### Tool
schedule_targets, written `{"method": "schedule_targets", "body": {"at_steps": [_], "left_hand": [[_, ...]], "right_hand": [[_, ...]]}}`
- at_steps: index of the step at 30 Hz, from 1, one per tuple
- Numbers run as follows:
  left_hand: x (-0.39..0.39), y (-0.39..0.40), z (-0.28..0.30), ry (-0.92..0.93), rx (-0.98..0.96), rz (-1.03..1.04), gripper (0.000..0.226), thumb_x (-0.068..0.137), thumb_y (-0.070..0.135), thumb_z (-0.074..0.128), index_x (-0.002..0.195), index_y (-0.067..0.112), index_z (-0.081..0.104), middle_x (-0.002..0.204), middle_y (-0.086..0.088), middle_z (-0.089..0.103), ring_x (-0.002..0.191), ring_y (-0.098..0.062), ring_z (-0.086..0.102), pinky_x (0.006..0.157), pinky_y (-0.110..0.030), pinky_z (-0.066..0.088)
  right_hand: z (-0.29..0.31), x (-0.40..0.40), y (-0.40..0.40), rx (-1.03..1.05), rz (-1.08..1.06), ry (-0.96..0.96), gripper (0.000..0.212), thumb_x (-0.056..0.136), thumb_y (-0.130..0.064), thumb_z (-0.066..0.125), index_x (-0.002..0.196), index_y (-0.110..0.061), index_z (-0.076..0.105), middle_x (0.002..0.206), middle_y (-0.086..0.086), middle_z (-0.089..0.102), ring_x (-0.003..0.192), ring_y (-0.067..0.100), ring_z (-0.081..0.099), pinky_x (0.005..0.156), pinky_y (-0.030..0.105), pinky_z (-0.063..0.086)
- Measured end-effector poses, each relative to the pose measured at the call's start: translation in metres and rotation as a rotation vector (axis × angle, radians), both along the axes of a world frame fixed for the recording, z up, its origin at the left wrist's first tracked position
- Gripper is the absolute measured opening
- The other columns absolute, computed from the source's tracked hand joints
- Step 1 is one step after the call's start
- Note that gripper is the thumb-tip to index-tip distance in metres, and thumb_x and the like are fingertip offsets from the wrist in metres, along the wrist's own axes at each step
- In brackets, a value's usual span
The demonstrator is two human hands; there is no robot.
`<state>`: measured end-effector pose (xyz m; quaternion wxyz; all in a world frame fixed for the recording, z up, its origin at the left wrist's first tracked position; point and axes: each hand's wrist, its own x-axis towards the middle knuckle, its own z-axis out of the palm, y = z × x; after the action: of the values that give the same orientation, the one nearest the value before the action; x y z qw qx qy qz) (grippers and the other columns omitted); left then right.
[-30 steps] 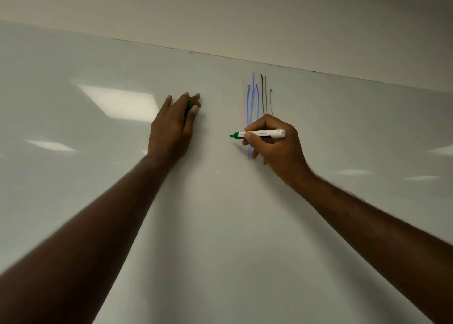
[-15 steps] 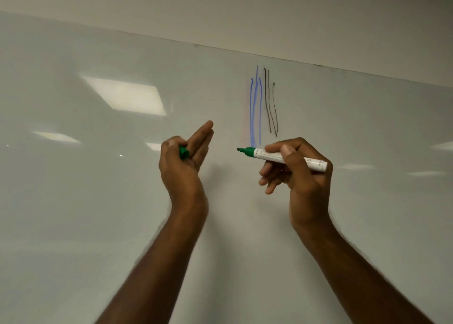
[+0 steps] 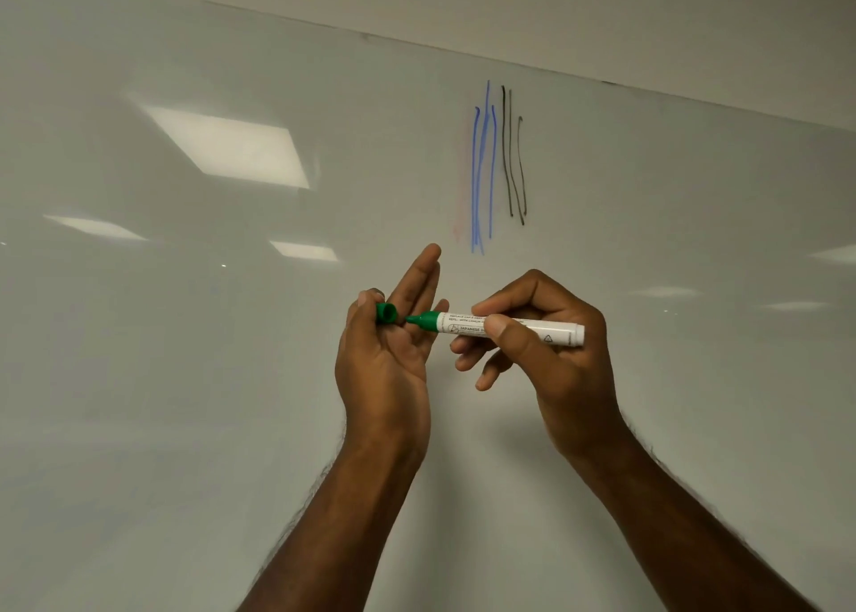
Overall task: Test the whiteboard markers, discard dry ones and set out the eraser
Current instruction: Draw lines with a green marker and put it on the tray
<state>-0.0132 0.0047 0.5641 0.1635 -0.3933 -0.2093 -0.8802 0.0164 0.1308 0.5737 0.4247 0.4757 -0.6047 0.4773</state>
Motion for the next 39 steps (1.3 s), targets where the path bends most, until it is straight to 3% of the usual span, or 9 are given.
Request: {"method": "schedule_targets", "body": {"at_steps": [6, 10, 15, 21, 25, 29, 35, 39], "left_hand": [[0.002, 0.005, 0.0, 0.024, -0.047, 0.117, 0.032, 0.109, 0.03, 0.023, 0.081, 0.022, 0.036, 0.125, -0.01, 0.07, 0.122, -0.02, 0.064, 0.118, -0.045, 0.031], [0.002, 0.005, 0.0, 0.044, -0.08, 0.156, 0.03, 0.109, 0.029, 0.023, 0.084, 0.021, 0.035, 0.124, -0.007, 0.072, 0.121, -0.017, 0.065, 0.102, -0.033, 0.04], [-0.001, 0.01, -0.003, 0.086, -0.161, 0.206, 0.034, 0.107, 0.034, 0.025, 0.094, 0.017, 0.051, 0.127, -0.003, 0.07, 0.123, -0.019, 0.064, 0.115, -0.048, 0.039], [-0.009, 0.007, -0.009, 0.235, -0.294, 0.306, 0.032, 0.102, 0.04, 0.031, 0.094, 0.013, 0.048, 0.135, 0.001, 0.065, 0.127, -0.018, 0.061, 0.107, -0.038, 0.047], [-0.018, 0.011, -0.016, 0.272, -0.31, 0.32, 0.031, 0.099, 0.035, 0.029, 0.094, 0.012, 0.048, 0.138, -0.001, 0.063, 0.128, -0.018, 0.059, 0.109, -0.043, 0.046], [-0.028, 0.015, -0.019, 0.269, -0.338, 0.326, 0.034, 0.1, 0.036, 0.029, 0.101, 0.011, 0.051, 0.138, 0.001, 0.063, 0.129, -0.018, 0.058, 0.11, -0.047, 0.045], [-0.034, 0.02, -0.034, 0.332, -0.49, 0.423, 0.035, 0.101, 0.027, 0.039, 0.13, 0.012, 0.052, 0.141, 0.003, 0.06, 0.135, -0.022, 0.052, 0.113, -0.054, 0.041], [-0.029, 0.033, -0.047, 0.407, -0.492, 0.487, 0.031, 0.101, 0.015, 0.046, 0.13, 0.008, 0.055, 0.139, 0.0, 0.061, 0.133, -0.028, 0.053, 0.108, -0.054, 0.045]], "right_hand": [[0.0, -0.005, 0.003, -0.003, -0.02, -0.018, 0.012, 0.092, -0.022, 0.06, 0.096, -0.012, 0.065, 0.089, 0.006, 0.077, 0.072, 0.027, 0.076, 0.054, 0.027, 0.058], [0.002, -0.005, 0.005, -0.009, -0.02, -0.009, 0.016, 0.09, -0.027, 0.061, 0.096, -0.013, 0.065, 0.089, 0.005, 0.077, 0.072, 0.026, 0.076, 0.054, 0.027, 0.058], [0.004, -0.009, 0.007, 0.01, -0.06, -0.059, 0.016, 0.089, -0.017, 0.064, 0.102, -0.007, 0.067, 0.096, 0.007, 0.077, 0.077, 0.026, 0.077, 0.056, 0.031, 0.061], [0.001, -0.004, 0.009, -0.088, 0.019, -0.18, 0.02, 0.089, -0.02, 0.068, 0.098, -0.002, 0.069, 0.09, 0.012, 0.078, 0.078, 0.029, 0.077, 0.066, 0.03, 0.063], [-0.005, -0.002, 0.007, -0.17, 0.072, -0.326, 0.032, 0.083, -0.025, 0.062, 0.098, 0.002, 0.068, 0.09, 0.017, 0.078, 0.078, 0.033, 0.077, 0.068, 0.031, 0.063], [-0.01, -0.004, 0.01, -0.23, 0.104, -0.443, 0.019, 0.096, -0.014, 0.057, 0.103, -0.001, 0.069, 0.095, 0.02, 0.077, 0.084, 0.035, 0.076, 0.072, 0.032, 0.063], [-0.008, 0.005, 0.028, -0.335, -0.041, -0.551, 0.023, 0.1, -0.024, 0.056, 0.095, -0.007, 0.07, 0.074, 0.015, 0.075, 0.064, 0.026, 0.074, 0.054, 0.025, 0.057], [-0.018, 0.011, 0.044, -0.402, -0.101, -0.595, 0.025, 0.098, -0.027, 0.058, 0.084, -0.01, 0.07, 0.061, 0.014, 0.069, 0.05, 0.023, 0.066, 0.041, 0.02, 0.043]]}}
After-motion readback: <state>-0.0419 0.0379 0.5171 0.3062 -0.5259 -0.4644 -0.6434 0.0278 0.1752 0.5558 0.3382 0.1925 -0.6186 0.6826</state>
